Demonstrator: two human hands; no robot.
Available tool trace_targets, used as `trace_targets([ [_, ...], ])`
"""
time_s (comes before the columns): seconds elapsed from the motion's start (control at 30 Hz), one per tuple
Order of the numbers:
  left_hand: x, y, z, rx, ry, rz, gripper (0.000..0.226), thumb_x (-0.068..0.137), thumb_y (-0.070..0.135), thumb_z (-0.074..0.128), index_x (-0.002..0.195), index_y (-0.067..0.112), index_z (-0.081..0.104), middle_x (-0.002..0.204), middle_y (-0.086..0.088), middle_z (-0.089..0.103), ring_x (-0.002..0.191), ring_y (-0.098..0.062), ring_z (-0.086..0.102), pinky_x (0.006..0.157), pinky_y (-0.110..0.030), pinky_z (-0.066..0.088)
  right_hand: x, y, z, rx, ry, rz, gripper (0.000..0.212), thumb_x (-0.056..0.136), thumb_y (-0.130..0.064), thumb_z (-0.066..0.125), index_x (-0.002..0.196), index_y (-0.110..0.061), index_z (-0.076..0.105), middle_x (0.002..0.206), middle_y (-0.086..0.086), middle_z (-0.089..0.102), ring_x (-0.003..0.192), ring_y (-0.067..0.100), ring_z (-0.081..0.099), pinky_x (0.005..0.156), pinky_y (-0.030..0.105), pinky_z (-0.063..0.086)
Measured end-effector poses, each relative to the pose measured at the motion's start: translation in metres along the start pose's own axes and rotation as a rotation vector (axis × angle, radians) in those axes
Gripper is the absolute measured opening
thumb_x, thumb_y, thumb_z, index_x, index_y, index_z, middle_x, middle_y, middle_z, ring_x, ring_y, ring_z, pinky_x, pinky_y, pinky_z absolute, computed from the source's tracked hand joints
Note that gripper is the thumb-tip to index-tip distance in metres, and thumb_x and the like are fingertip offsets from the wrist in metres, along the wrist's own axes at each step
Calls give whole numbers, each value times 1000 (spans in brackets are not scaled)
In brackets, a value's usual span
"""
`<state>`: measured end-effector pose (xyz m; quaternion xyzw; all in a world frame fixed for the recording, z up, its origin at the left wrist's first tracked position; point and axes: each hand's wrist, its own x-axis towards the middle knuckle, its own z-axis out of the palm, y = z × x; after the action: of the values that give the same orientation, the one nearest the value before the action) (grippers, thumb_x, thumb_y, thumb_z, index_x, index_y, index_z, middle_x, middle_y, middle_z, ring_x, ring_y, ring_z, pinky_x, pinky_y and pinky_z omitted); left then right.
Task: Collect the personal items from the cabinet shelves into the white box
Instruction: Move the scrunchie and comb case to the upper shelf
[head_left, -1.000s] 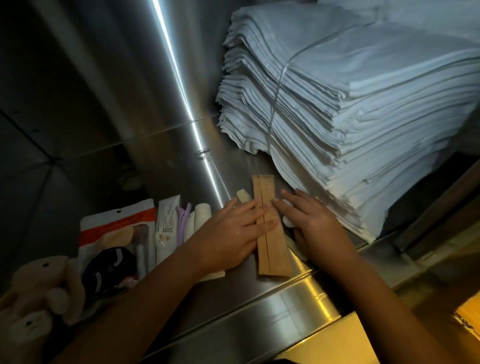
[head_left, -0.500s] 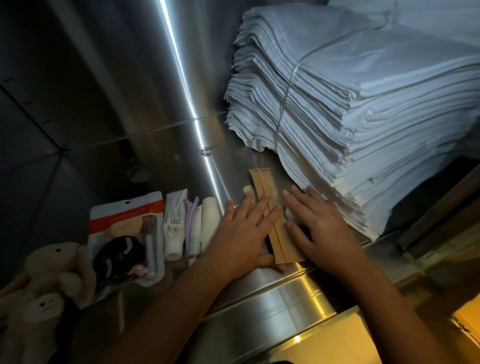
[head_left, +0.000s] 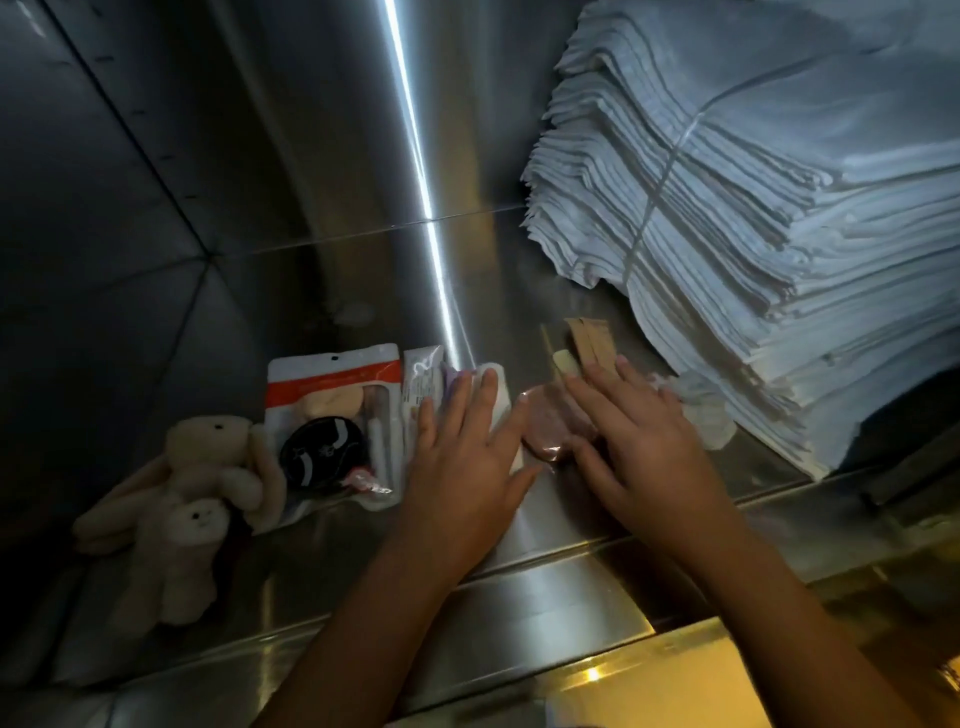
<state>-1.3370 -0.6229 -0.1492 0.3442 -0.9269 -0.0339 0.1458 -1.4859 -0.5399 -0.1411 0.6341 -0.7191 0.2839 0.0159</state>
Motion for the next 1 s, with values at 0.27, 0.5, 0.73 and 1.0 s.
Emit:
trace_targets([
  [0.27, -37, -32, -13, 17, 16, -164, 55, 92, 37, 48, 142, 18, 33, 153, -11, 19, 142, -28, 2, 108, -47, -2, 9, -37, 18, -11, -131, -100, 54, 84, -16, 63, 134, -10, 44, 141, 14, 42, 134, 35, 31, 106, 57, 27],
  [0.5, -50, -41, -9, 1, 32, -162, 56, 92, 38, 48, 142, 20, 32, 154, -7, 14, 142, -25, -2, 110, -51, 6, 13, -49, 31, -75, -226, -142, 60, 87, -25, 58, 141, -17, 34, 149, 8, 30, 140, 31, 18, 108, 51, 18],
  [0.73, -43, -47, 0, 119, -51, -134, 53, 98, 37, 30, 147, 25, 13, 156, -4, 5, 141, -26, -13, 110, -51, -3, 16, -50, 42, -161, -347, -117, 63, 92, -40, 42, 146, -26, 14, 155, 1, 12, 142, 22, 0, 113, 48, 11],
  [1.0, -35, -50, 7, 219, -90, -121, 57, 98, 32, 35, 147, 27, 7, 156, -7, -4, 139, -33, -16, 108, -55, -8, 15, -44, 48, -233, -395, -149, 63, 93, -47, 34, 147, -29, 7, 156, -4, 3, 142, 20, -9, 112, 48, -2],
])
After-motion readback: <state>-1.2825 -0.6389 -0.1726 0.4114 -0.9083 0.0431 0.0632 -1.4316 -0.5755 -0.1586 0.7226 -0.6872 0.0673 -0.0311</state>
